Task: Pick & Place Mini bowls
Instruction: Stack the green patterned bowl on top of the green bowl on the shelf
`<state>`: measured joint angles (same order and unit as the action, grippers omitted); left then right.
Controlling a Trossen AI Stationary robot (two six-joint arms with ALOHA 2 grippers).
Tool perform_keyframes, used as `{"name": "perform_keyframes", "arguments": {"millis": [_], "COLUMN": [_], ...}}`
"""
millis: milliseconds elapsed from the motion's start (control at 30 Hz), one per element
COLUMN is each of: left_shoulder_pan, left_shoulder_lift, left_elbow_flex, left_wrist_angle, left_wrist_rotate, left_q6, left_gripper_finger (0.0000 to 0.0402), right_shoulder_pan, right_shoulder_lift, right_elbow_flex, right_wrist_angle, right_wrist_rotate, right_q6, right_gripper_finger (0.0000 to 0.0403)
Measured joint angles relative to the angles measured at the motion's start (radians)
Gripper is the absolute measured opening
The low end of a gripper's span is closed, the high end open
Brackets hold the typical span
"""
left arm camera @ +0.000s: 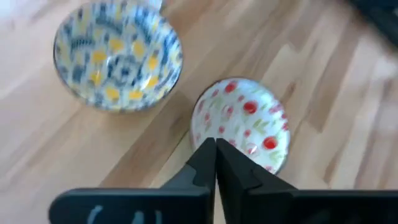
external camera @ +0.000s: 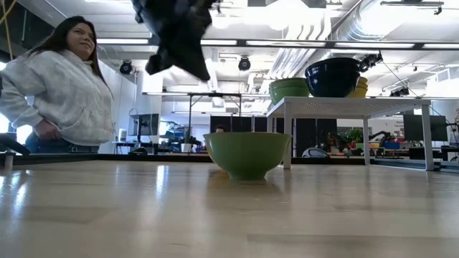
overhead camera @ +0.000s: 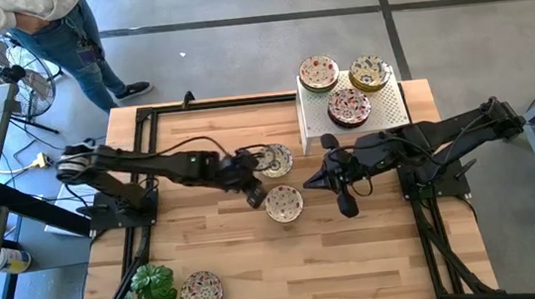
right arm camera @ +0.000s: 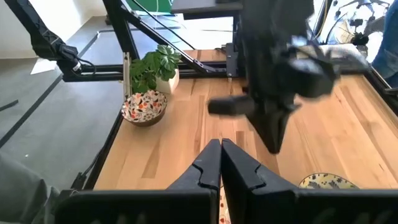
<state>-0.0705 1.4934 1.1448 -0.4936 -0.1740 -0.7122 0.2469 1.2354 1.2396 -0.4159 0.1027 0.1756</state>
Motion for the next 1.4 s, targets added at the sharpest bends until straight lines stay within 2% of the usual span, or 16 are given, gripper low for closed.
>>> {"name": "perform_keyframes", "arguments": {"millis": [133,200,367,567,767,867,1000,1167,1333,1400], "left_shoulder_pan": [-0.047,-0.077,-0.095,-0.086,-0.076,-0.034,0.031,0.076,0.098,0.105], "left_shoulder_lift": [-0.073,-0.11,-0.221,-0.349,-0.504,-0.597,-0.697,-0.798,-0.832,-0.833], "left_elbow_flex": [-0.085,-0.141,-0.316,-0.5,-0.622,-0.695,-0.786,-0.829,-0.831,-0.831], "left_wrist_angle": [0.12,0.241,0.418,0.62,0.617,0.631,0.666,0.677,0.621,0.593], "left_wrist_rotate": [-0.086,-0.11,-0.085,-0.046,-0.055,-0.01,0.08,0.156,0.174,0.187], "left_q6": [0.056,0.098,0.097,0.11,0.187,0.189,0.201,0.272,0.297,0.297], "left_gripper_finger": [0.0012,0.0006,0.0004,0.0001,0.0001,0.0001,0.0,0.0,0.0,0.0], "right_shoulder_pan": [-0.011,-0.012,-0.012,-0.011,0.001,0.002,0.019,0.04,0.055,0.055], "right_shoulder_lift": [0.001,0.002,0.018,0.077,0.173,0.249,0.365,0.493,0.582,0.612], "right_elbow_flex": [0.0,0.0,0.0,0.001,0.001,0.001,0.001,0.001,0.001,0.001], "right_wrist_angle": [-0.048,-0.101,-0.199,-0.223,-0.267,-0.272,-0.254,-0.212,-0.128,-0.087], "right_wrist_rotate": [0.017,0.057,0.124,0.11,0.042,-0.003,0.022,0.081,0.153,0.149], "right_q6": [0.033,0.057,0.097,0.186,0.284,0.295,0.236,0.123,-0.039,-0.091], "right_gripper_finger": [0.0,0.0,0.0,0.0015,0.0088,0.0128,0.0167,0.019,0.0192,0.0192]}}
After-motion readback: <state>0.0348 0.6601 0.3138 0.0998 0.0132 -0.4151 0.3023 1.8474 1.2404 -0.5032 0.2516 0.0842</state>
